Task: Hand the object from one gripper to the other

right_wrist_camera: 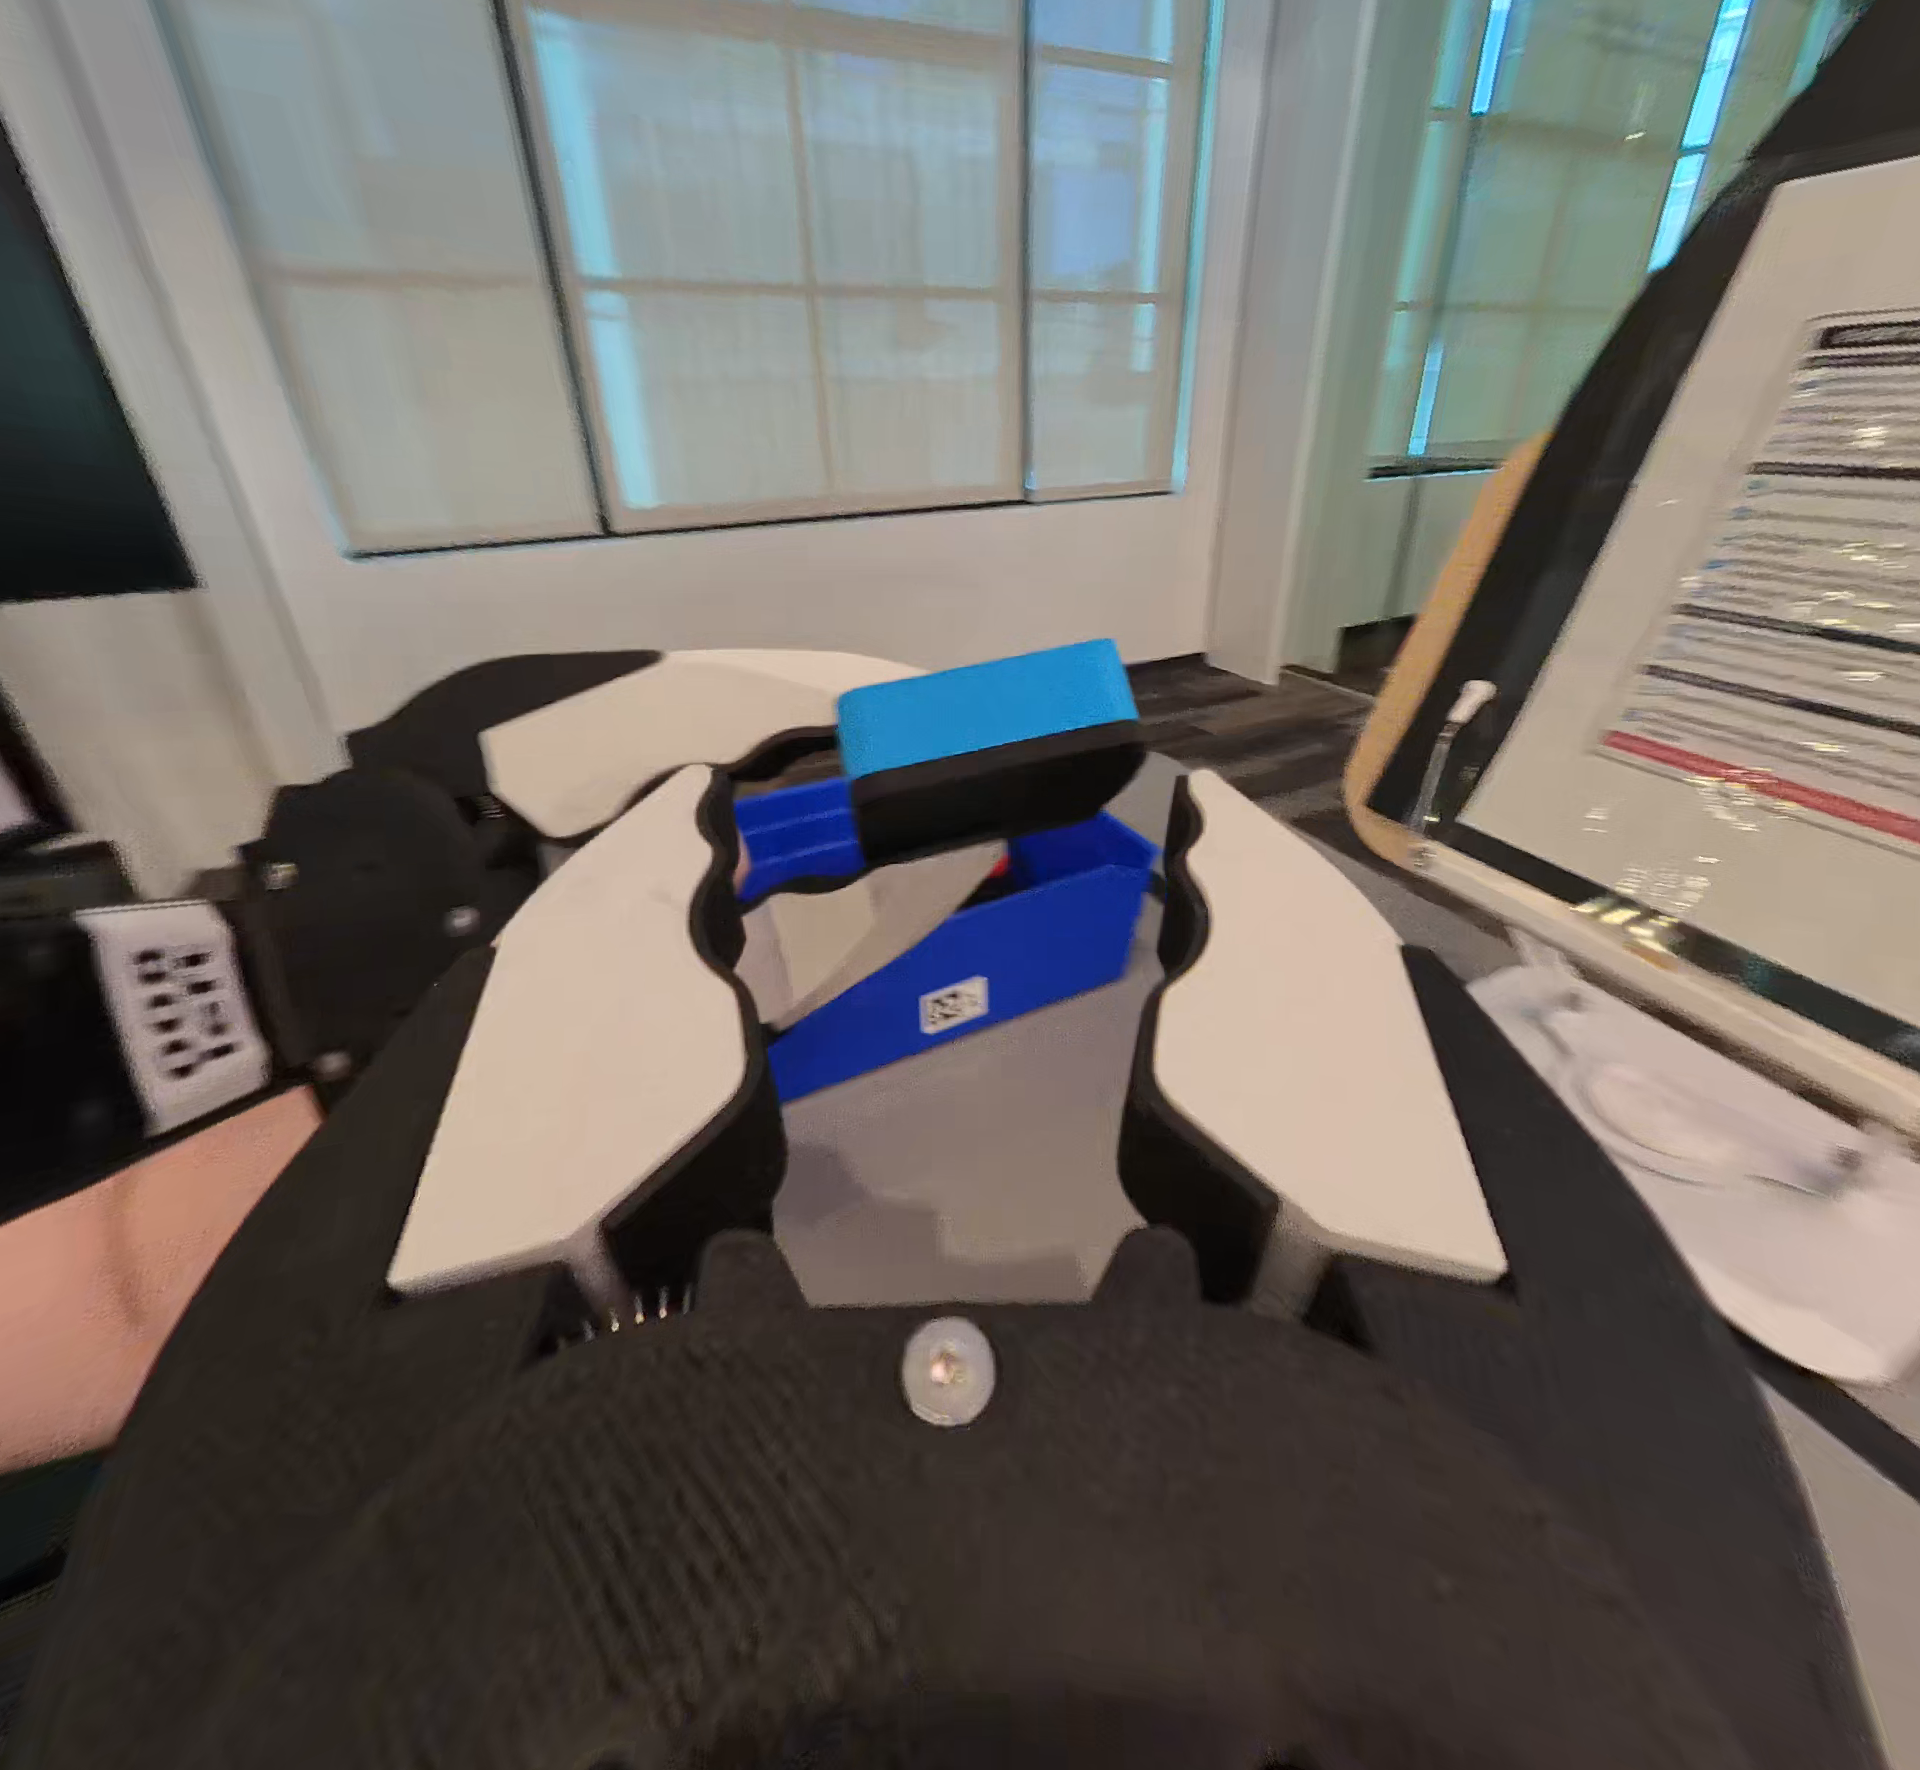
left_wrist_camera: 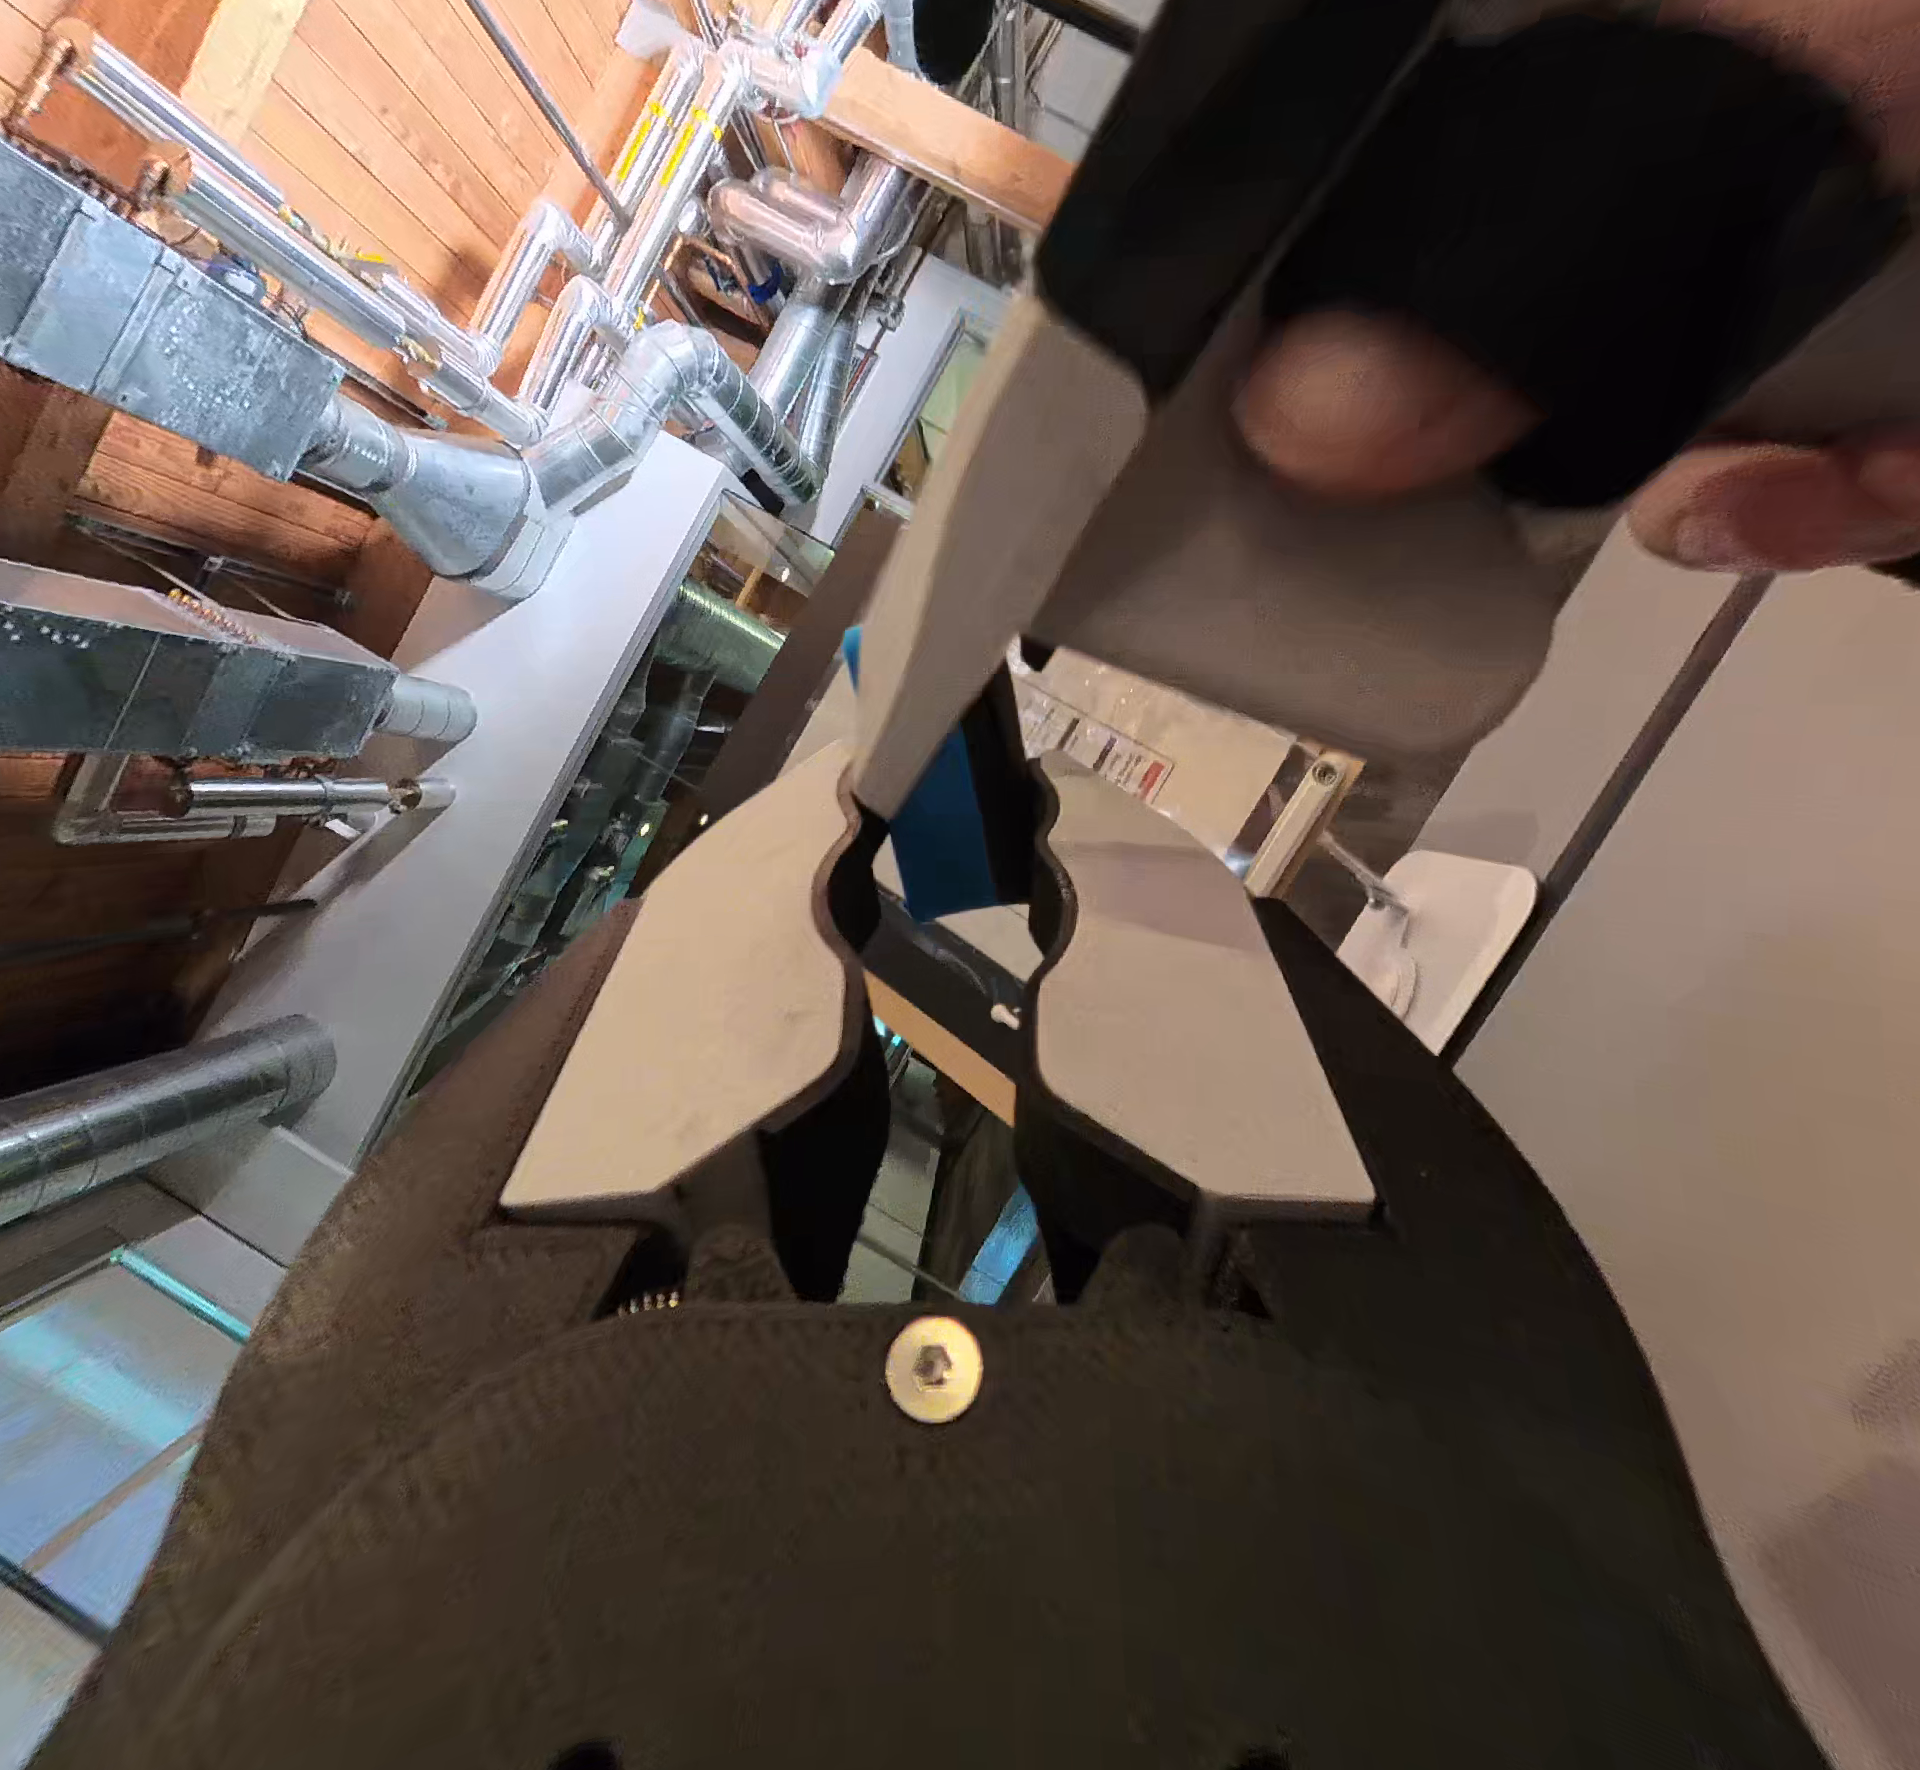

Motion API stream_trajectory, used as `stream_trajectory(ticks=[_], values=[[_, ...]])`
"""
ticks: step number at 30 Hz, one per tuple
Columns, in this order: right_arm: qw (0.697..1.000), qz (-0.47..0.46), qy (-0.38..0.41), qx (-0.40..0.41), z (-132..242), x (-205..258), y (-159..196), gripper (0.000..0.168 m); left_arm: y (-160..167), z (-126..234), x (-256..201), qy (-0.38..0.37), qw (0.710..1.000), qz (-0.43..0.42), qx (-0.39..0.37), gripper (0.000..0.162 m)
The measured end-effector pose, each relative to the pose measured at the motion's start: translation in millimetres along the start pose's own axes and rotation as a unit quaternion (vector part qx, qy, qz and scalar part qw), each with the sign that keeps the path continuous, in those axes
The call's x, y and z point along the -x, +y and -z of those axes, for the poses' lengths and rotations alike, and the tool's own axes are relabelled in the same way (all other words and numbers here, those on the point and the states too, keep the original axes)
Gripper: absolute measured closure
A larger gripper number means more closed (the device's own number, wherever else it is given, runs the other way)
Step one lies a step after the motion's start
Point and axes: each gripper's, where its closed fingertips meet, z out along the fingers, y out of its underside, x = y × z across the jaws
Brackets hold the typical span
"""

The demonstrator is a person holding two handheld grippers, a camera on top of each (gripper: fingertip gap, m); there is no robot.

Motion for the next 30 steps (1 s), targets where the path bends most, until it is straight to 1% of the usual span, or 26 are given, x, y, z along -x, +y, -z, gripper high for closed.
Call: stream_trajectory(ticks=[2, 3, 5, 7, 8, 9, 10, 11, 12, 13, 14, 15, 17, 20, 23, 26, 28, 30], values=[[1.0, 0.003, 0.014, 0.0, 2.2, -7.0, -0.3, 0.092, -8.1, 2.6, -0.5, -0.001, 1.0, 0.007, -0.015, 0.137], [1.0, -0.003, -0.001, -0.008, 3.3, -5.1, -2.5, 0.094, -13.5, 4.9, -0.9, 0.002, 0.999, 0.015, -0.029, 0.137], [0.998, -0.022, -0.057, -0.021, 5.6, 5.3, -5.9, 0.098, -20.3, 7.4, -3.9, 0.019, 0.998, 0.034, -0.044, 0.137], [0.996, -0.022, -0.082, -0.017, 7.5, 6.6, -4.0, 0.102, -23.0, 8.0, -8.1, 0.039, 0.996, 0.057, -0.049, 0.136], [0.996, -0.019, -0.089, -0.016, 9.0, 5.3, -3.2, 0.104, -25.4, 8.7, -11.4, 0.054, 0.995, 0.069, -0.057, 0.134], [0.994, -0.022, -0.101, -0.018, 11.5, 4.3, -3.1, 0.106, -29.7, 10.8, -14.8, 0.071, 0.992, 0.079, -0.072, 0.128], [0.991, -0.039, -0.127, -0.023, 15.7, 5.1, -4.3, 0.108, -34.0, 13.5, -16.9, 0.088, 0.988, 0.09, -0.085, 0.125], [0.984, -0.071, -0.161, -0.025, 21.3, 6.4, -6.2, 0.11, -39.9, 17.6, -22.2, 0.12, 0.982, 0.102, -0.1, 0.118], [0.974, -0.107, -0.197, -0.019, 28.2, 7.6, -7.0, 0.111, -44.7, 22.9, -28.2, 0.16, 0.974, 0.116, -0.108, 0.113], [0.962, -0.139, -0.234, 0.003, 36.1, 9.4, -3.5, 0.111, -48.0, 27.4, -30.9, 0.192, 0.966, 0.132, -0.11, 0.106], [0.948, -0.162, -0.272, 0.038, 45.5, 12.6, 4.0, 0.11, -51.9, 33.1, -33.5, 0.224, 0.957, 0.147, -0.112, 0.097], [0.933, -0.174, -0.305, 0.077, 56.5, 16.7, 13.6, 0.11, -55.4, 40.4, -36.1, 0.257, 0.947, 0.155, -0.115, 0.093], [0.909, -0.154, -0.356, 0.151, 80.4, 26.2, 38.7, 0.11, -62.3, 56.8, -41.7, 0.312, 0.928, 0.157, -0.131, 0.097], [0.873, -0.151, -0.392, 0.248, 104.5, 37.4, 70.4, 0.11, -76.6, 77.5, -57.0, 0.374, 0.9, 0.15, -0.164, 0.102], [0.829, -0.145, -0.45, 0.299, 121.0, 60.0, 83.6, 0.11, -88.7, 95.9, -81.1, 0.444, 0.864, 0.144, -0.187, 0.106], [0.777, -0.13, -0.502, 0.358, 135.1, 84.5, 100.4, 0.11, -96.1, 112.8, -102.7, 0.513, 0.823, 0.148, -0.195, 0.104], [0.747, -0.118, -0.518, 0.401, 139.0, 97.2, 113.4, 0.11, -97.1, 120.5, -116.0, 0.541, 0.807, 0.135, -0.194, 0.104], [0.729, -0.11, -0.524, 0.426, 136.4, 106.3, 122.0, 0.109, -94.0, 139.1, -134.5, 0.597, 0.773, 0.108, -0.187, 0.113]])
